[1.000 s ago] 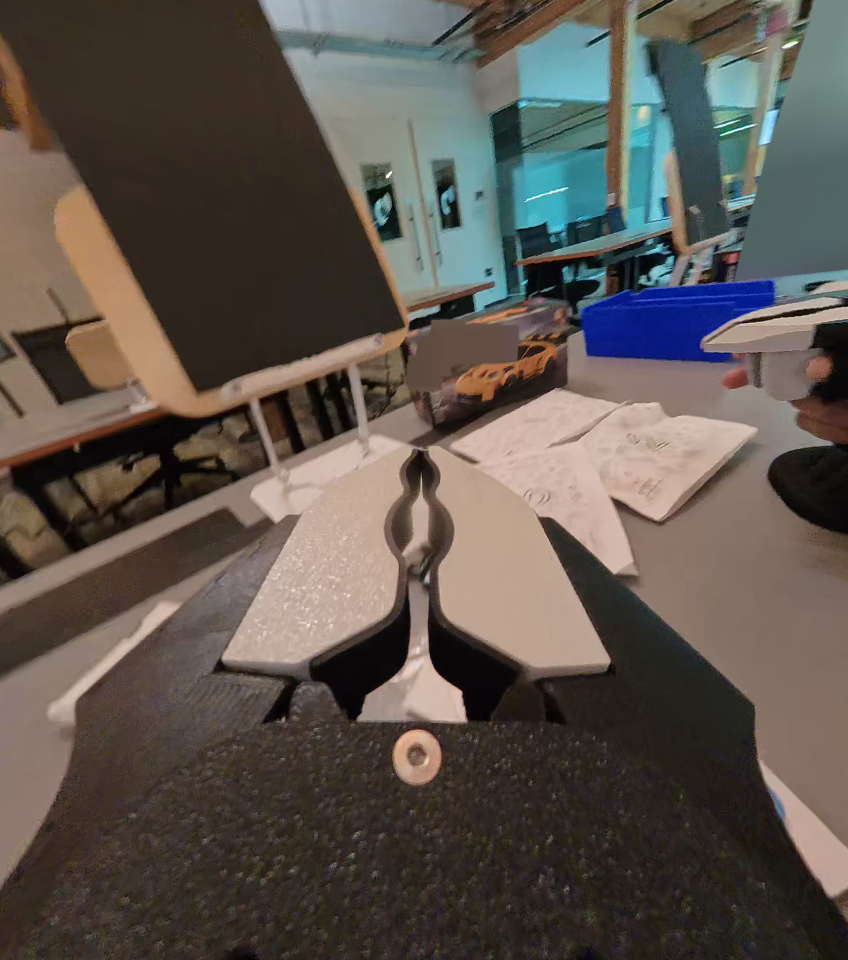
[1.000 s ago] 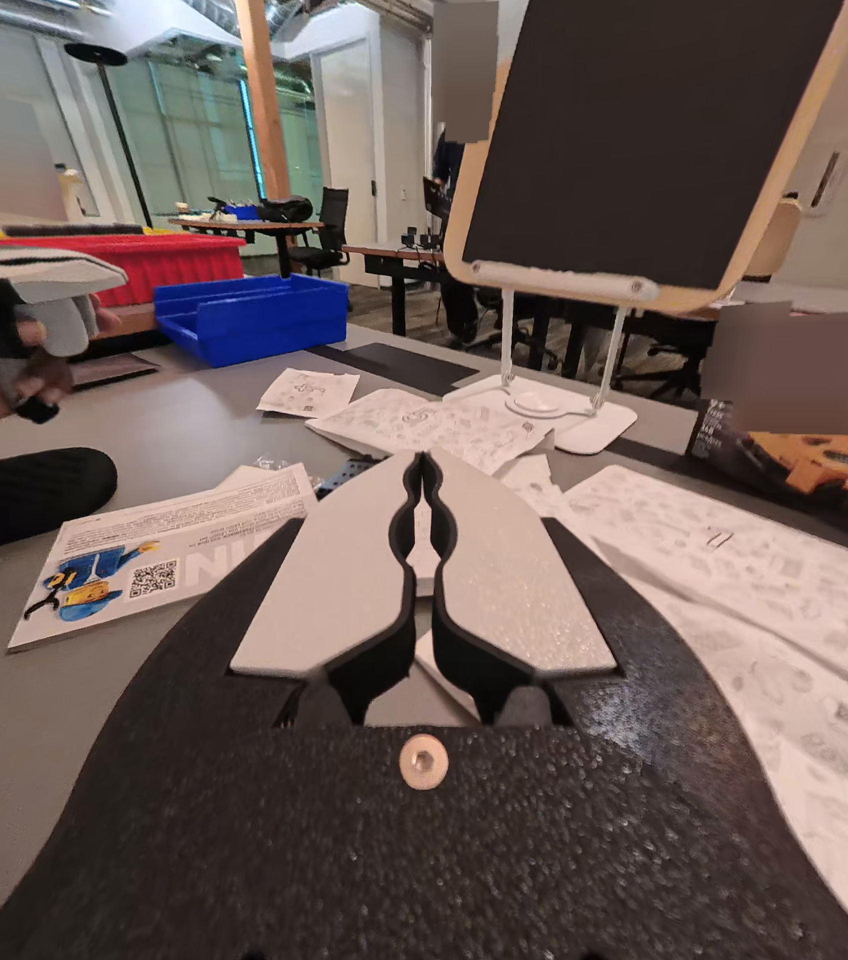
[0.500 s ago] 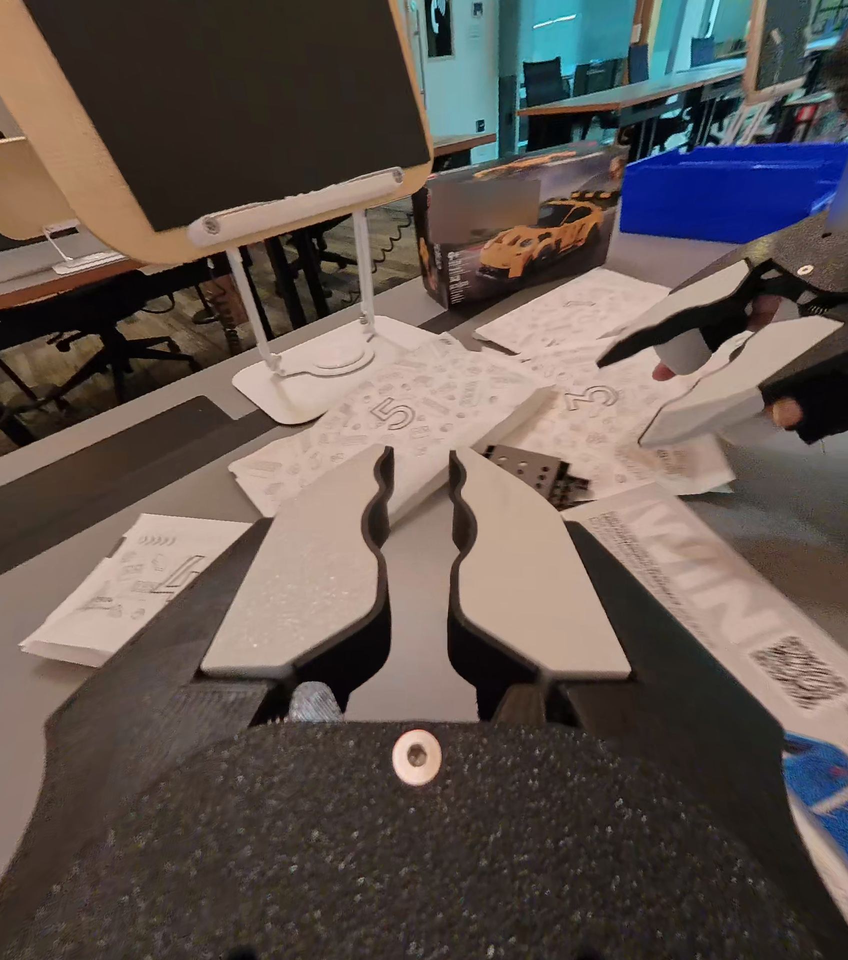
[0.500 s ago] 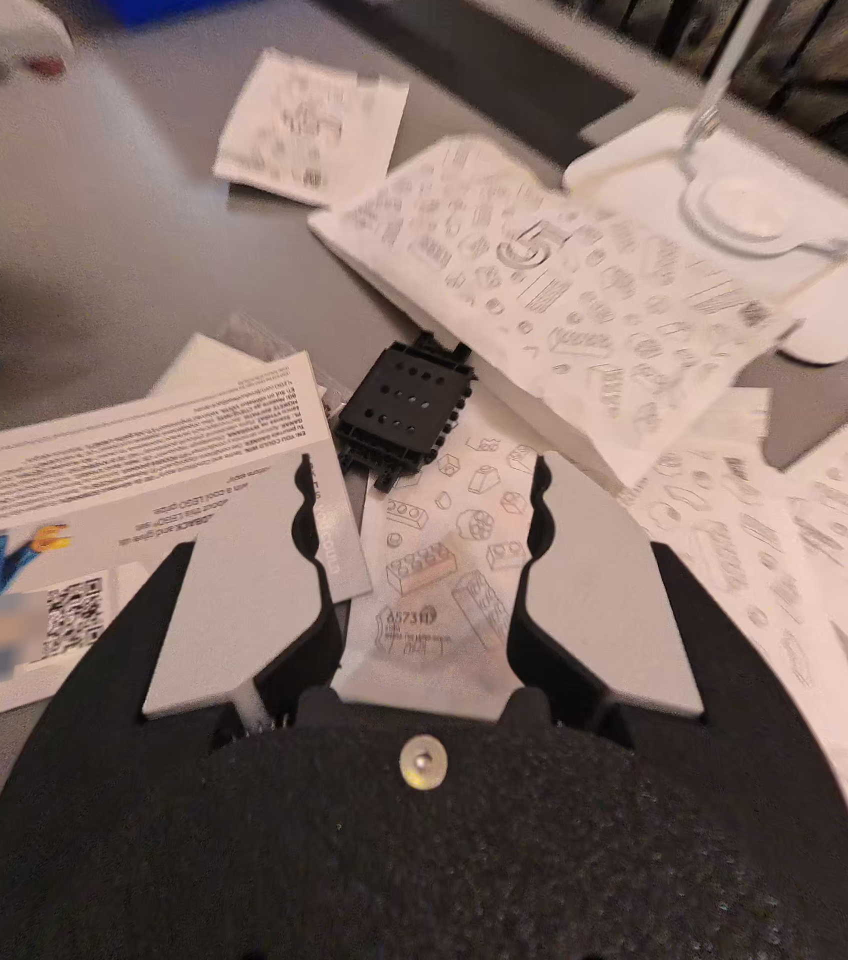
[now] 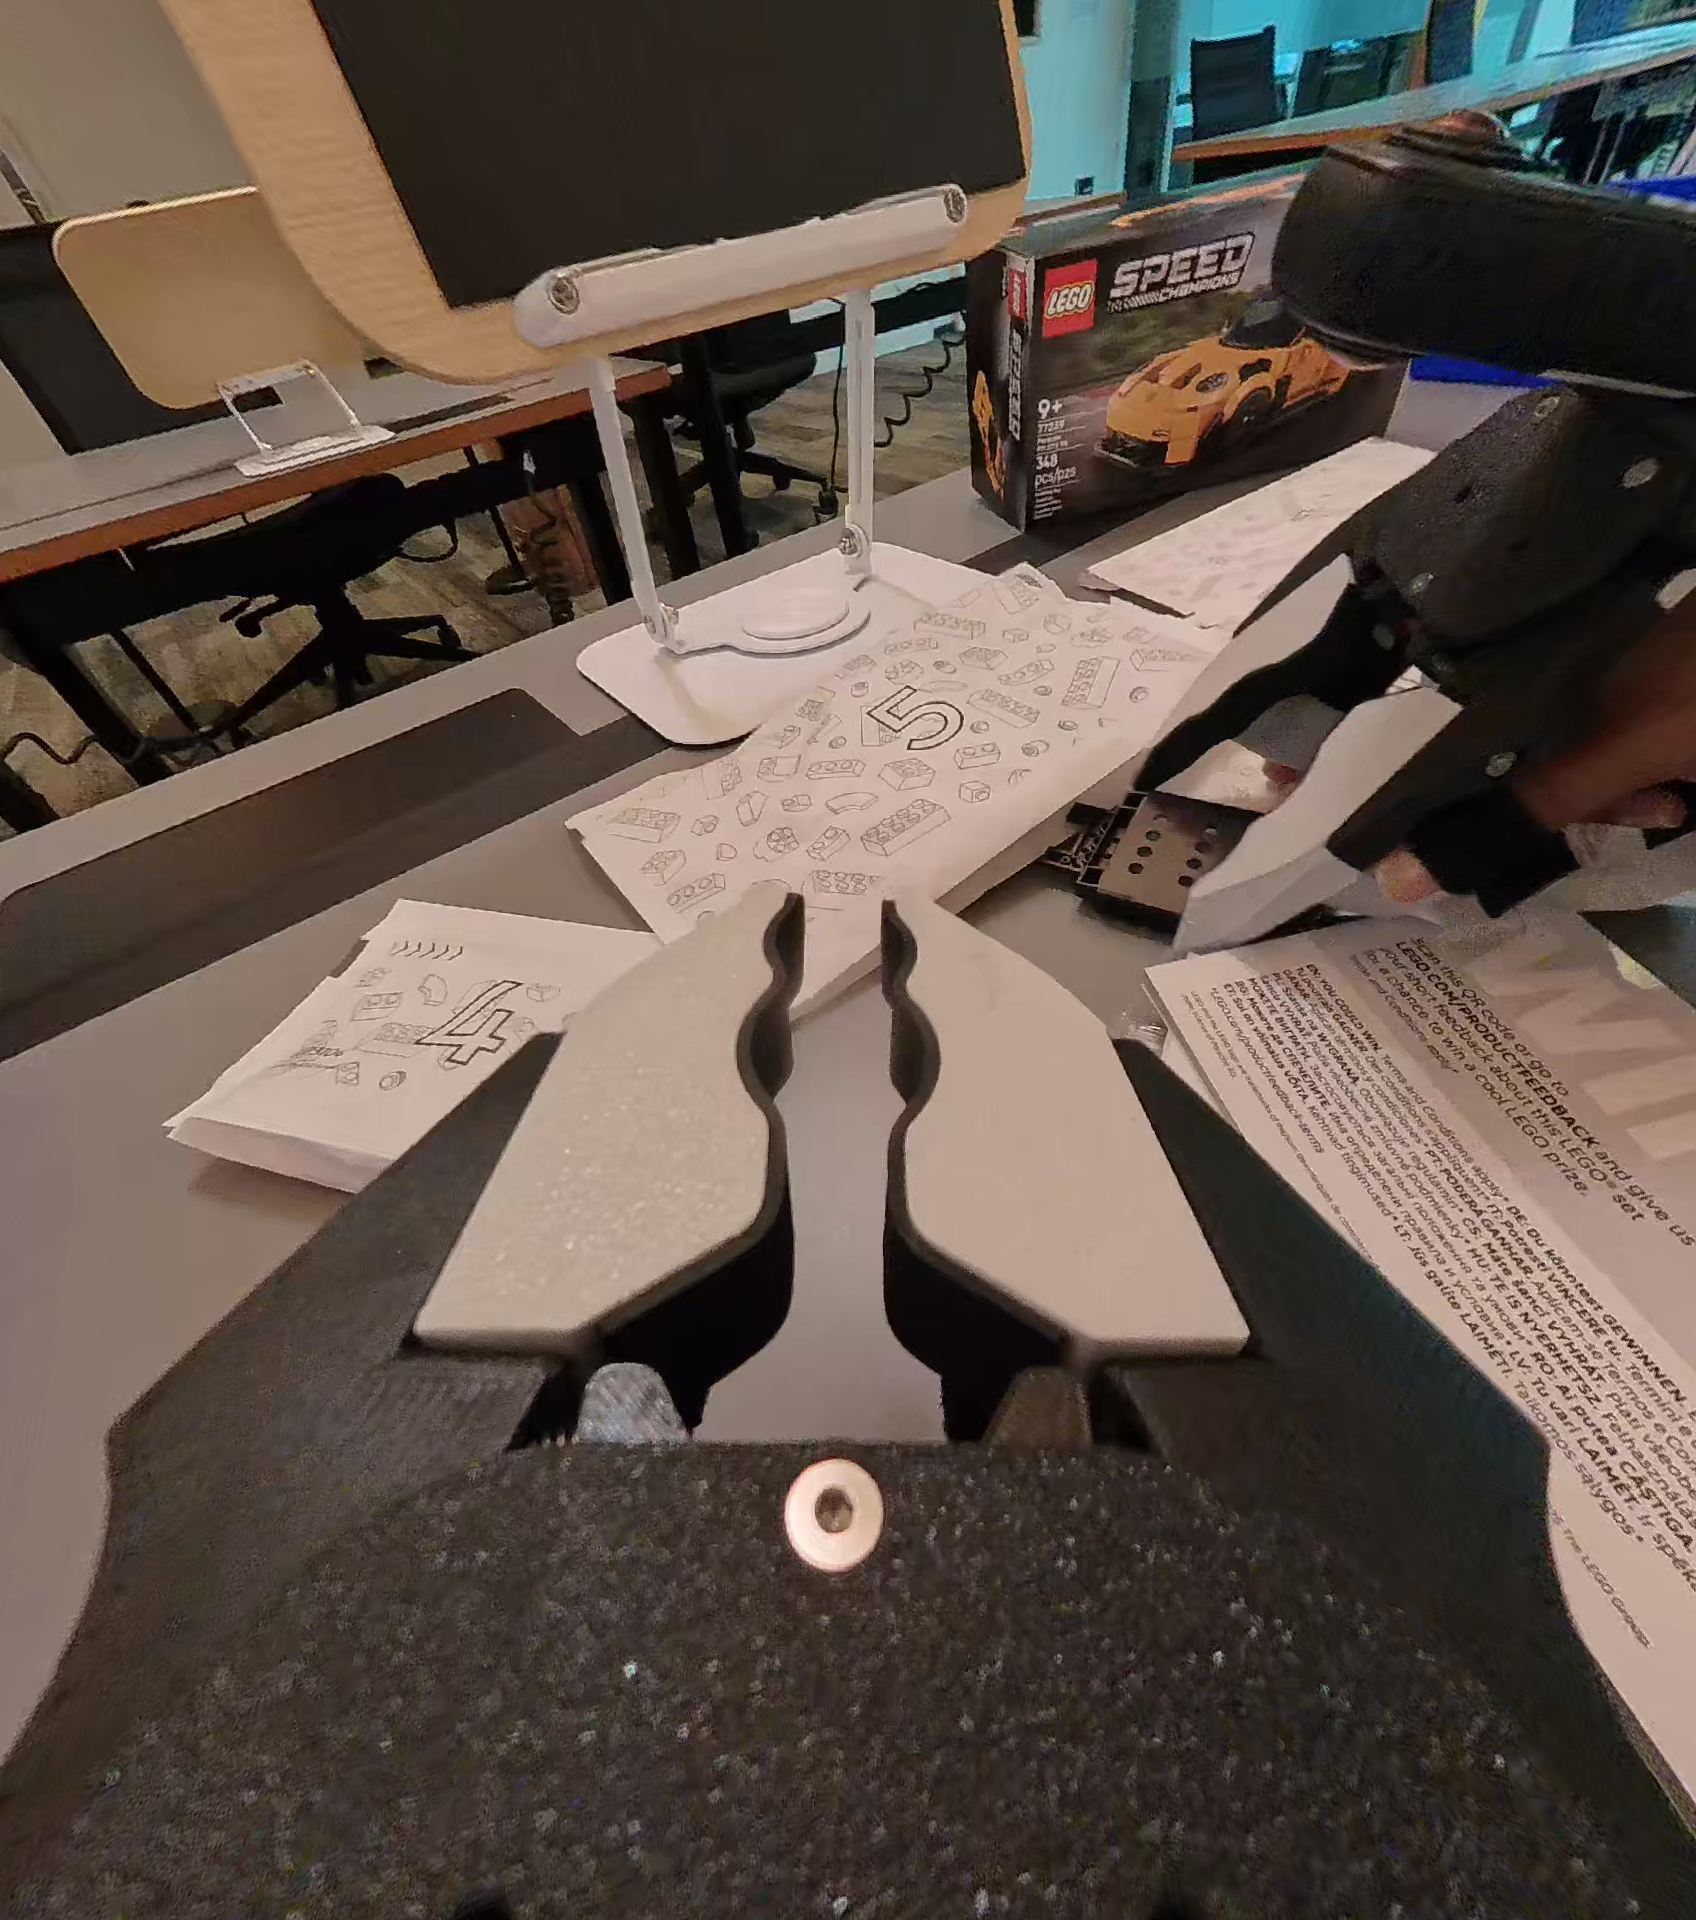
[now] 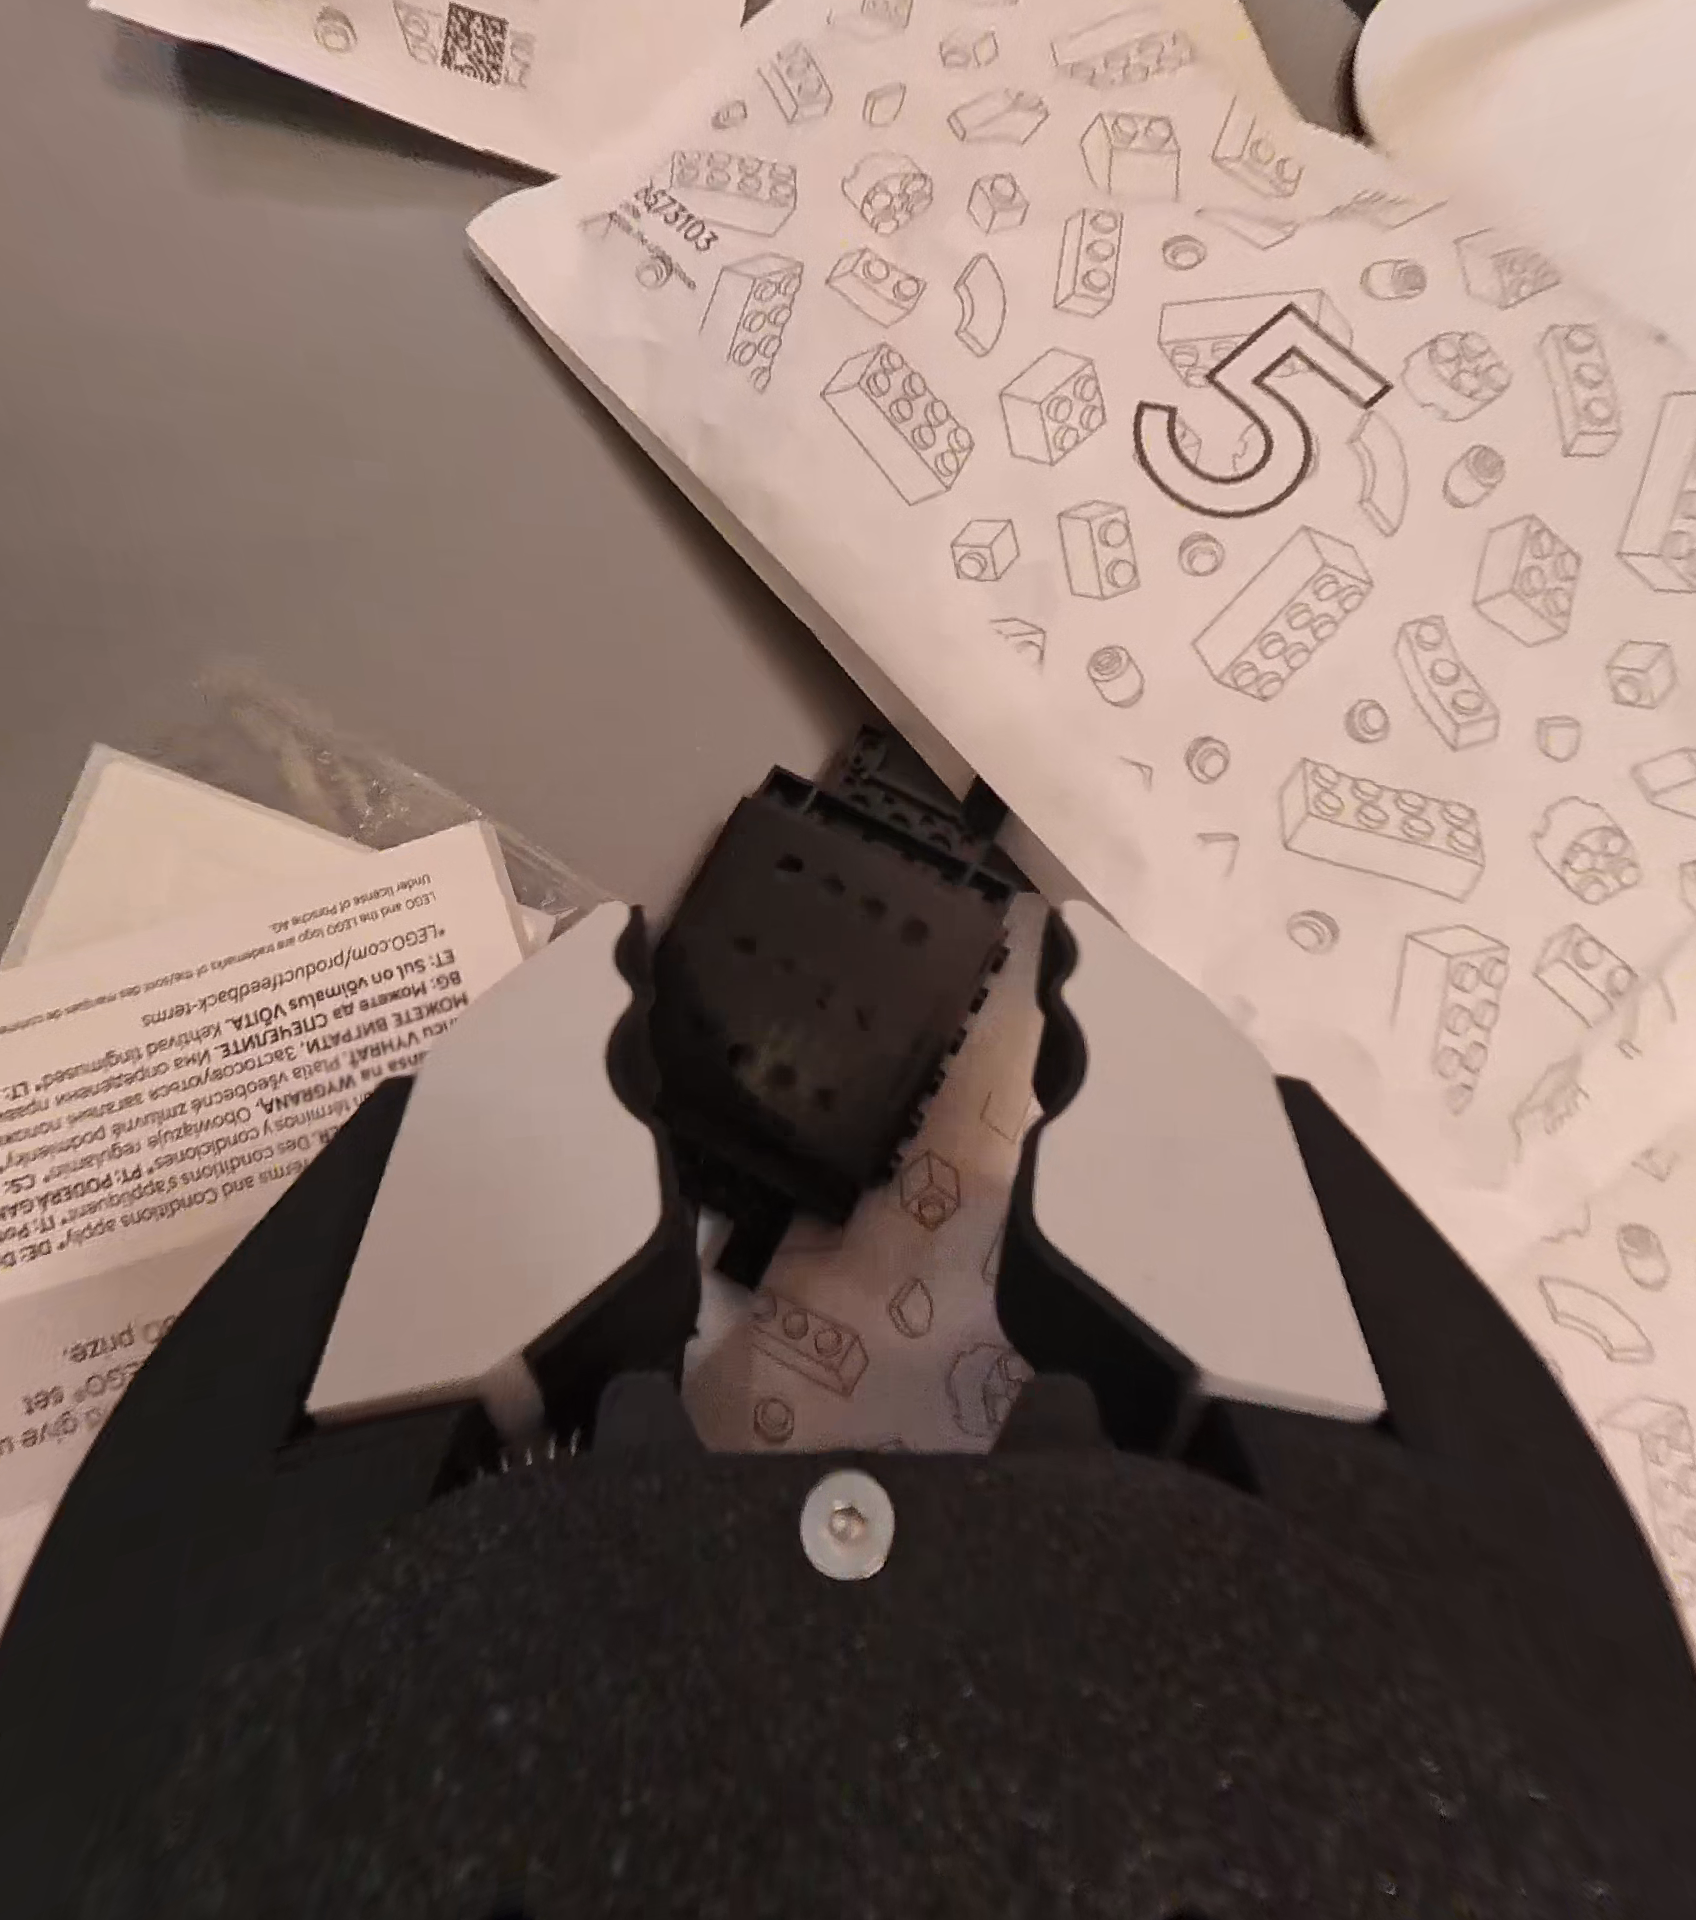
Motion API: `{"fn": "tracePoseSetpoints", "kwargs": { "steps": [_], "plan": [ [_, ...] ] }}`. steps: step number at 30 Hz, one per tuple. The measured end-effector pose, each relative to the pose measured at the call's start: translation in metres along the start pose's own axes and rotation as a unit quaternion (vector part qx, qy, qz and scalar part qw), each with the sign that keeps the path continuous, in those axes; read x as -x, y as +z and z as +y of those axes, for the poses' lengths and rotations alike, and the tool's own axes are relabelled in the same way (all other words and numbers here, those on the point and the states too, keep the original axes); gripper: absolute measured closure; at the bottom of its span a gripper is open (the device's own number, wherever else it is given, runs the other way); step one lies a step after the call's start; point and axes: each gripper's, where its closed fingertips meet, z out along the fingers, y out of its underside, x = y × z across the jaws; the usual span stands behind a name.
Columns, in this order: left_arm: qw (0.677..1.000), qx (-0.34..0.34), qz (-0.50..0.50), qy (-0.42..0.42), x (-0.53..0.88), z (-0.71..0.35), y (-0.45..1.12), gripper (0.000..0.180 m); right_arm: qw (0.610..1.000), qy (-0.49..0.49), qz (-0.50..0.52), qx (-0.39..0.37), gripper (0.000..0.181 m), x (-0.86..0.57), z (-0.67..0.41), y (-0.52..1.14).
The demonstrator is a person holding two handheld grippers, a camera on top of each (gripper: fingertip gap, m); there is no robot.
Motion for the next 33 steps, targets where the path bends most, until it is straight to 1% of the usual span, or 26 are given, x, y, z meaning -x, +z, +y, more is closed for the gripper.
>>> {"fn": "tracePoseSetpoints", "kwargs": {
  "steps": [1, 5, 8, 10, 14, 15, 16, 19, 21, 22, 24, 26, 27, 28, 29, 30, 31, 32, 33],
  "plan": [
    [1.000, 0.002, 0.002, 0.002, -0.002, 0.001, 0.001, 0.167, 1.000, -0.009, 0.007, -0.004, 0.117, -0.001, -0.001, 0.000],
    [1.000, 0.005, 0.006, 0.011, -0.005, 0.002, 0.002, 0.168, 0.999, -0.044, 0.027, -0.004, 0.119, -0.006, 0.001, -0.007],
    [1.000, 0.002, 0.012, 0.015, -0.008, 0.002, 0.002, 0.168, 0.998, -0.038, 0.013, -0.058, 0.125, -0.011, -0.009, -0.029],
    [1.000, -0.009, 0.021, 0.021, -0.013, -0.001, 0.001, 0.167, 0.992, -0.005, -0.019, -0.121, 0.126, -0.017, -0.019, -0.058],
    [0.997, -0.031, 0.056, 0.044, -0.035, -0.010, 0.001, 0.163, 0.966, 0.082, -0.156, -0.187, 0.126, -0.013, -0.016, -0.107],
    [0.995, -0.040, 0.072, 0.051, -0.045, -0.014, 0.001, 0.161, 0.951, 0.108, -0.210, -0.200, 0.126, -0.005, -0.014, -0.117],
    [0.992, -0.053, 0.091, 0.063, -0.057, -0.019, 0.001, 0.158, 0.925, 0.140, -0.278, -0.216, 0.126, 0.007, -0.014, -0.130],
    [0.973, -0.097, 0.182, 0.104, -0.108, -0.041, -0.004, 0.146, 0.820, 0.218, -0.471, -0.240, 0.127, 0.043, -0.009, -0.163],
    [0.955, -0.121, 0.240, 0.128, -0.136, -0.058, -0.009, 0.138, 0.743, 0.238, -0.577, -0.240, 0.127, 0.065, -0.002, -0.182],
    [0.945, -0.131, 0.268, 0.137, -0.149, -0.065, -0.012, 0.135, 0.708, 0.247, -0.617, -0.240, 0.127, 0.074, 0.000, -0.190],
    [0.923, -0.144, 0.319, 0.160, -0.171, -0.075, -0.019, 0.129, 0.661, 0.241, -0.670, -0.239, 0.127, 0.088, 0.005, -0.202],
    [0.902, -0.143, 0.360, 0.190, -0.189, -0.079, -0.024, 0.126, 0.631, 0.225, -0.705, -0.232, 0.127, 0.101, 0.009, -0.213],
    [0.893, -0.141, 0.375, 0.204, -0.197, -0.080, -0.025, 0.127, 0.621, 0.217, -0.718, -0.228, 0.127, 0.107, 0.009, -0.218],
    [0.884, -0.145, 0.390, 0.213, -0.204, -0.083, -0.028, 0.133, 0.618, 0.210, -0.723, -0.227, 0.127, 0.111, 0.009, -0.221],
    [0.874, -0.154, 0.405, 0.219, -0.211, -0.086, -0.033, 0.151, 0.621, 0.208, -0.720, -0.231, 0.127, 0.112, 0.007, -0.221],
    [0.868, -0.160, 0.414, 0.223, -0.215, -0.089, -0.037, 0.166, 0.617, 0.206, -0.720, -0.241, 0.133, 0.108, 0.005, -0.224],
    [0.871, -0.159, 0.412, 0.216, -0.216, -0.093, -0.036, 0.168, 0.623, 0.212, -0.706, -0.261, 0.145, 0.100, 0.002, -0.223],
    [0.882, -0.152, 0.398, 0.201, -0.213, -0.096, -0.031, 0.169, 0.619, 0.227, -0.692, -0.293, 0.146, 0.085, -0.003, -0.224],
    [0.899, -0.142, 0.374, 0.179, -0.206, -0.099, -0.023, 0.170, 0.621, 0.246, -0.670, -0.324, 0.142, 0.067, -0.006, -0.223]
  ]
}}
